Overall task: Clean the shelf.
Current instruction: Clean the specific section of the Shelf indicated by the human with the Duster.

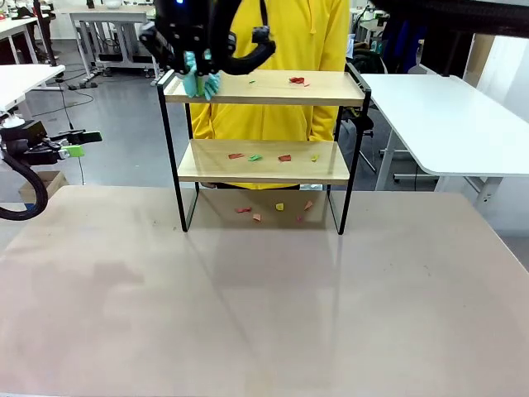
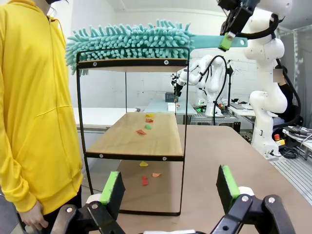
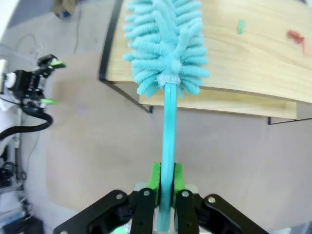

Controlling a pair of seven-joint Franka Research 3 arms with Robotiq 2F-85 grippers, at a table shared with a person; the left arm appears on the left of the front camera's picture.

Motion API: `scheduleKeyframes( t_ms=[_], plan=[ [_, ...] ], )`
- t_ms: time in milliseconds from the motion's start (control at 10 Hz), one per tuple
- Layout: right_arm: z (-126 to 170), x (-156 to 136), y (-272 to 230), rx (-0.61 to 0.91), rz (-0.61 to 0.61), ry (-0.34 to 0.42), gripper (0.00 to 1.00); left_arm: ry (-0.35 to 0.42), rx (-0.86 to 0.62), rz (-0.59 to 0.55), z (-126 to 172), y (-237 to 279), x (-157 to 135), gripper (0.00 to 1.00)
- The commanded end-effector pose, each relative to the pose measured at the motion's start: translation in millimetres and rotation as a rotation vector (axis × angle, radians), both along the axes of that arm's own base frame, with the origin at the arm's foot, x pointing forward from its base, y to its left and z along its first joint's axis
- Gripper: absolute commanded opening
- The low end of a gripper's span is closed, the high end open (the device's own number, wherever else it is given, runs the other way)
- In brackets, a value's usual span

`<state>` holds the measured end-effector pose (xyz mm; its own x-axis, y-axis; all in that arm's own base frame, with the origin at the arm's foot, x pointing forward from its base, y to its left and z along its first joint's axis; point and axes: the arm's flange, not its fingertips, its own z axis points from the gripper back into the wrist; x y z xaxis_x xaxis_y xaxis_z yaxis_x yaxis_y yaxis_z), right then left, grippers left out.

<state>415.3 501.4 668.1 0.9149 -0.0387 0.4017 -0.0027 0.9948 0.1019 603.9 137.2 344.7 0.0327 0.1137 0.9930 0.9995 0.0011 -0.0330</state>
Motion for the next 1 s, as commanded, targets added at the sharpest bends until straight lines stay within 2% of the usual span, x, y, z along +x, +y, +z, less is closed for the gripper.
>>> scheduleKeyframes(
  t_ms=[0,200,500,800,900],
  plan=[
    [-15,-7,-60,0.017,-0.001,0.023,0.13,-0.013,-0.001,0.002,3,-1,-1,1.00],
    [-22,4,-112,0.032,-0.030,0.052,0.13,-0.013,-0.001,0.002,3,-1,-1,1.00],
    [-38,13,-195,0.019,-0.154,0.084,0.13,-0.013,-0.001,0.002,3,-1,-1,1.00],
    [-34,5,-253,0.015,-0.205,0.070,0.13,-0.013,-0.001,0.002,3,-1,-1,1.00],
    [-26,-3,-260,0.057,-0.189,0.018,0.13,-0.013,-0.001,0.002,3,-1,-1,1.00]
  ],
)
